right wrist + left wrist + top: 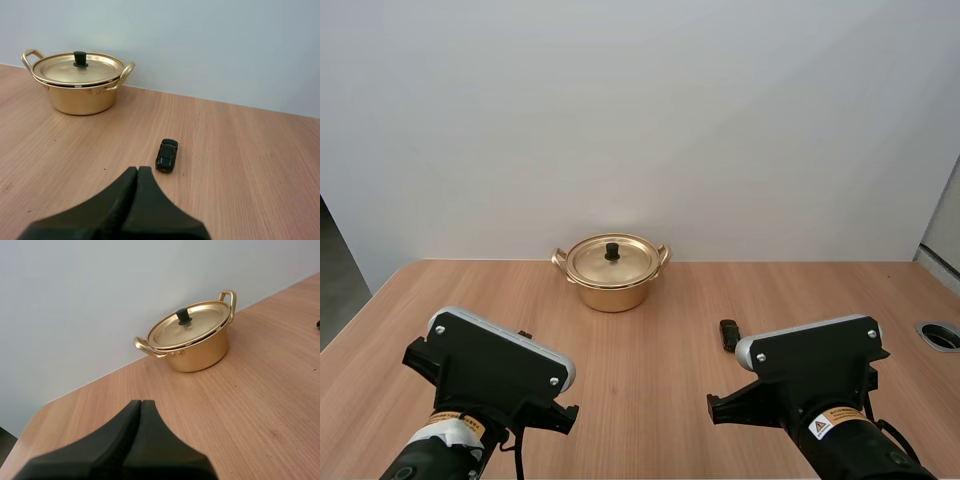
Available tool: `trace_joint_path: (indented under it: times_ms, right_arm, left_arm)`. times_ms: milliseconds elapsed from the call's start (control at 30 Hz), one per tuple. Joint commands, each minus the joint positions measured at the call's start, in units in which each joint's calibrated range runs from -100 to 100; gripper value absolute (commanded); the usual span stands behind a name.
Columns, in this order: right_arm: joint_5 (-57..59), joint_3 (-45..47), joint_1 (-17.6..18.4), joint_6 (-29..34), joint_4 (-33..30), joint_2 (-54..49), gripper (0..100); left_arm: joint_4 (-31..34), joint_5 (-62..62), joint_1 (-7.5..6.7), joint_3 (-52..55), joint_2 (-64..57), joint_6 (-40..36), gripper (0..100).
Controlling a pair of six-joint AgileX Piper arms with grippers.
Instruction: Open the pot, put the car inside, and close it
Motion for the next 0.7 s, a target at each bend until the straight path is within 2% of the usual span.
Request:
trace_joint_path:
  times_ms: [0, 400, 467, 533, 567, 667]
  right_arm:
    - [-0.08, 0.00, -0.04, -0.02, 0.04, 0.00, 0]
    - [-0.40, 0.00, -0.04, -0.02, 0.04, 0.00, 0]
    - [-7.14, 0.00, -0.04, -0.24, 2.04, 0.00, 0]
    - [-12.98, -0.09, -0.04, -0.24, 1.23, 0.00, 0]
    - [-13.96, -1.10, -0.04, -0.24, 1.34, 0.00, 0]
    - [-13.97, -6.17, -0.04, 0.03, 2.30, 1.72, 0]
  left_arm:
    - [-0.04, -0.05, 0.03, 0.00, 0.00, 0.03, 0]
    - [-1.86, -0.05, 0.03, 0.00, 0.00, -0.23, 0]
    - [-2.55, -7.67, 0.03, 0.00, 0.00, -0.42, 0]
    - [-2.66, -18.11, 0.03, 0.00, 0.00, -1.99, 0]
    - [-2.66, -19.90, 0.03, -1.80, 0.00, -3.98, 0]
    - [-2.66, -14.94, 0.03, -9.16, 1.09, -8.43, 0]
